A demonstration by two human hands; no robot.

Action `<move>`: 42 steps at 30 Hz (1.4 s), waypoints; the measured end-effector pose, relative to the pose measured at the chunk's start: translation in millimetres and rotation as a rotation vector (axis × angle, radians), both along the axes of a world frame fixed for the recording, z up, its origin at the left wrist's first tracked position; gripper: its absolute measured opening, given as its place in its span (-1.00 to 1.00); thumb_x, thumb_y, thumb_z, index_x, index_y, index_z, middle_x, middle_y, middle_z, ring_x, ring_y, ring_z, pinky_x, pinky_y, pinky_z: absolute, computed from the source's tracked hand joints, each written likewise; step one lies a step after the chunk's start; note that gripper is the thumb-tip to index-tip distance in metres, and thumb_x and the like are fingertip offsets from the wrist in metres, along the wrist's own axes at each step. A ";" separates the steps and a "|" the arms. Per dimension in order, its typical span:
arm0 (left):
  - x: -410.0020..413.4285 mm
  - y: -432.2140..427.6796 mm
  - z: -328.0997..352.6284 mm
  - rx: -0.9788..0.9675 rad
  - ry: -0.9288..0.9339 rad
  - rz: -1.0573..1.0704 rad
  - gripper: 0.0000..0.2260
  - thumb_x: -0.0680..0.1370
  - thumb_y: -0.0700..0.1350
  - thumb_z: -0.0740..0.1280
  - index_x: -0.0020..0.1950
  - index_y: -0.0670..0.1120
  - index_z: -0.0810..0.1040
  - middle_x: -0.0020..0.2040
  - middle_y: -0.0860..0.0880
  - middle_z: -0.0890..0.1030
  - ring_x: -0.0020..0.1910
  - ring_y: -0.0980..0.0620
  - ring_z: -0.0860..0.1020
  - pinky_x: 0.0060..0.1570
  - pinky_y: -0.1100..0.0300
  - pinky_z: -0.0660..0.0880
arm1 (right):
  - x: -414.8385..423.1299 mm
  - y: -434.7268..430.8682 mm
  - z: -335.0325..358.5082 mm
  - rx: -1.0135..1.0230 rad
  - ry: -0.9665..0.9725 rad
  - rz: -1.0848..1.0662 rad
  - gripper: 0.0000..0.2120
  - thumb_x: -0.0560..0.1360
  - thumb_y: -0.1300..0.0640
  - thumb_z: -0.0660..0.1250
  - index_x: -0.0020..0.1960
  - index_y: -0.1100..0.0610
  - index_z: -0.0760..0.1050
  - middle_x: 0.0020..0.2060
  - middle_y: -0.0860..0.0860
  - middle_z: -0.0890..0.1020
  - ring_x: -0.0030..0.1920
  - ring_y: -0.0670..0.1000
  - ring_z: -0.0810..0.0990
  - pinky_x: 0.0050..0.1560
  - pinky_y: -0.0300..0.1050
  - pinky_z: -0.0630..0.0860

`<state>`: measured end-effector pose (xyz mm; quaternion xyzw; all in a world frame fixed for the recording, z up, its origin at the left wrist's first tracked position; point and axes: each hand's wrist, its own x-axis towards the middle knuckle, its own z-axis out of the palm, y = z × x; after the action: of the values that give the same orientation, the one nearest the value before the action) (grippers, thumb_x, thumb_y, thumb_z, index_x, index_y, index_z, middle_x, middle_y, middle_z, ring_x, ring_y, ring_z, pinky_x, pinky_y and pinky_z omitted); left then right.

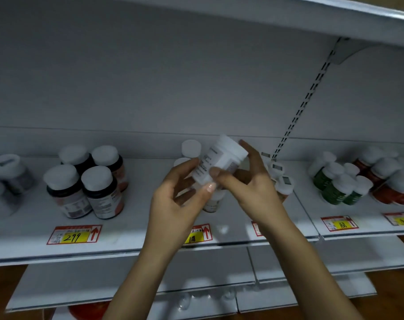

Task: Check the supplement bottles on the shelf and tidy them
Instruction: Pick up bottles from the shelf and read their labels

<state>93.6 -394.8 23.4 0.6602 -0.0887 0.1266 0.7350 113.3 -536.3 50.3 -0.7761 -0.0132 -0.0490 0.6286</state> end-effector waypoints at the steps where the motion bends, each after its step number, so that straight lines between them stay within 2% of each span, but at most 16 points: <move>1: 3.5 0.2 -1.2 0.032 -0.005 0.015 -0.63 0.44 -0.21 0.49 0.20 -0.03 0.52 0.04 0.11 0.64 0.02 0.23 0.60 -0.10 0.41 0.51 | 1.7 0.9 0.8 -0.029 0.018 0.029 -0.37 0.38 -0.02 0.49 0.37 -0.07 0.31 -0.05 -0.08 0.68 -0.06 -0.16 0.67 -0.05 -0.22 0.60; 5: 15.6 7.3 -6.5 0.073 -0.023 0.046 -0.61 0.41 -0.25 0.50 0.16 0.04 0.53 0.05 0.14 0.62 0.05 0.20 0.60 -0.10 0.34 0.55 | 12.6 -3.0 16.3 -0.026 0.067 0.062 -0.46 0.38 -0.18 0.38 0.30 -0.03 0.44 -0.02 -0.12 0.65 -0.12 -0.19 0.67 -0.14 -0.28 0.58; 8: 27.7 17.4 -8.1 0.112 -0.048 0.010 -0.58 0.43 -0.29 0.47 0.16 0.10 0.51 0.10 0.16 0.61 0.12 0.20 0.57 0.04 0.31 0.53 | 29.6 -13.1 29.7 -0.120 0.035 0.076 -0.63 0.46 0.00 0.42 0.22 0.06 0.52 -0.05 -0.04 0.67 -0.15 -0.12 0.68 -0.19 -0.22 0.59; 11: 47.7 24.4 -18.0 0.211 -0.003 0.079 -0.59 0.48 -0.17 0.43 0.22 0.17 0.43 0.19 0.24 0.52 0.18 0.28 0.50 0.16 0.33 0.45 | 51.4 -17.3 27.6 -0.243 -0.085 -0.104 -0.62 0.41 -0.01 0.48 0.14 0.06 0.46 -0.06 -0.11 0.60 -0.14 -0.13 0.62 -0.16 -0.25 0.58; 13: 60.2 30.4 -33.2 0.269 0.072 0.157 -0.61 0.52 -0.12 0.40 0.29 0.12 0.40 0.21 0.19 0.49 0.21 0.19 0.47 0.23 0.23 0.41 | 65.8 -18.4 17.8 -0.356 -0.156 -0.215 -0.55 0.39 -0.01 0.51 0.15 0.09 0.40 -0.06 -0.12 0.55 -0.10 -0.11 0.58 -0.11 -0.19 0.55; 16: 68.3 36.4 -53.8 0.380 0.154 0.209 -0.62 0.54 -0.07 0.37 0.34 0.00 0.42 0.26 0.09 0.44 0.27 0.10 0.41 0.28 0.12 0.38 | 83.0 -15.3 -5.4 -0.550 -0.053 -0.161 -0.47 0.35 -0.07 0.53 0.15 0.12 0.36 -0.03 -0.02 0.54 -0.05 0.03 0.56 -0.08 -0.06 0.51; 21: 76.4 24.2 -59.8 0.457 0.172 0.148 -0.54 0.50 -0.02 0.42 0.36 -0.05 0.40 0.26 0.07 0.44 0.22 0.13 0.40 0.17 0.25 0.32 | 101.8 -0.5 -34.8 -0.757 0.166 -0.039 -0.40 0.36 -0.20 0.48 0.14 0.17 0.33 -0.03 0.05 0.52 -0.11 0.04 0.49 -0.18 -0.11 0.38; 23: 78.3 15.0 -65.8 0.439 0.171 0.092 -0.45 0.43 0.07 0.46 0.35 -0.04 0.39 0.28 0.06 0.47 0.23 0.08 0.46 0.22 0.10 0.43 | 106.5 3.4 -42.3 -0.783 0.215 -0.008 -0.40 0.39 -0.20 0.44 0.17 0.19 0.32 -0.02 0.08 0.52 -0.12 0.04 0.47 -0.20 -0.12 0.37; 25: 75.5 5.1 -76.7 0.417 0.220 0.073 -0.27 0.35 0.16 0.47 0.44 -0.03 0.29 0.36 0.00 0.44 0.33 0.02 0.43 0.29 -0.05 0.44 | 108.4 4.4 -47.1 -0.786 0.237 0.008 -0.41 0.43 -0.22 0.39 0.19 0.20 0.31 -0.05 0.05 0.50 -0.12 0.02 0.47 -0.20 -0.12 0.36; 29: 69.5 -8.2 -91.1 0.280 0.298 0.051 -0.17 0.46 -0.11 0.47 0.56 0.07 0.00 0.51 -0.01 0.24 0.45 0.01 0.30 0.36 -0.10 0.37 | 111.4 0.1 -50.2 -0.795 0.253 0.046 -0.41 0.47 -0.23 0.34 0.24 0.21 0.32 0.08 0.11 0.54 -0.01 0.07 0.51 -0.11 -0.11 0.40; 31: 71.0 -9.4 -92.8 0.257 0.301 0.027 -0.11 0.48 -0.15 0.44 0.55 0.10 -0.15 0.55 0.01 0.14 0.48 0.02 0.23 0.40 -0.02 0.32 | 113.3 0.6 -51.3 -0.845 0.184 0.025 -0.40 0.47 -0.24 0.33 0.27 0.19 0.34 0.17 0.13 0.53 0.11 0.12 0.53 -0.04 -0.08 0.44; 34: 75.6 -6.6 -97.7 0.237 0.284 -0.008 -0.07 0.48 -0.15 0.43 0.50 0.12 -0.27 0.56 0.00 0.11 0.49 0.05 0.20 0.35 0.24 0.23 | 115.3 11.6 -49.9 -0.895 -0.040 0.018 -0.41 0.46 -0.24 0.34 0.31 0.13 0.37 0.20 0.11 0.55 0.16 0.13 0.55 0.11 0.00 0.48; 37: 75.5 -3.9 -100.3 0.201 0.305 -0.040 -0.08 0.42 0.02 0.46 0.39 0.31 -0.26 0.56 0.01 0.13 0.49 0.07 0.22 0.40 0.16 0.27 | 119.2 27.7 -51.1 -0.993 -0.171 0.119 -0.41 0.44 -0.24 0.37 0.28 0.13 0.40 0.13 0.09 0.62 0.12 0.10 0.59 0.21 -0.02 0.40; 38: 75.9 -3.6 -101.9 0.202 0.303 -0.043 -0.09 0.43 0.02 0.45 0.38 0.32 -0.26 0.55 0.01 0.14 0.48 0.08 0.23 0.39 0.18 0.28 | 121.1 32.1 -52.8 -1.031 -0.166 0.143 -0.43 0.43 -0.24 0.38 0.26 0.14 0.41 0.09 0.08 0.64 0.09 0.10 0.60 0.25 -0.02 0.36; 40: 75.9 -3.6 -102.3 0.218 0.296 -0.035 -0.12 0.49 -0.12 0.43 0.43 0.21 -0.23 0.52 0.07 0.15 0.44 0.15 0.24 0.26 0.45 0.28 | 123.5 38.6 -55.8 -1.056 -0.112 0.179 -0.48 0.44 -0.21 0.38 0.20 0.13 0.42 0.02 0.06 0.65 0.04 0.10 0.60 0.33 0.01 0.27; 42: 75.9 -3.7 -101.2 0.232 0.288 -0.024 -0.13 0.50 -0.17 0.42 0.51 0.09 -0.19 0.47 0.10 0.16 0.39 0.20 0.23 0.07 0.67 0.21 | 124.0 42.5 -58.5 -1.041 -0.097 0.186 -0.53 0.46 -0.16 0.37 0.20 0.12 0.42 0.02 0.07 0.65 0.06 0.10 0.60 0.40 0.00 0.17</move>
<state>169.5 -398.5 -77.8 0.7509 -0.0047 0.0109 0.6603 237.3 -493.9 -8.1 -0.9778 -0.1338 -0.0159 0.1606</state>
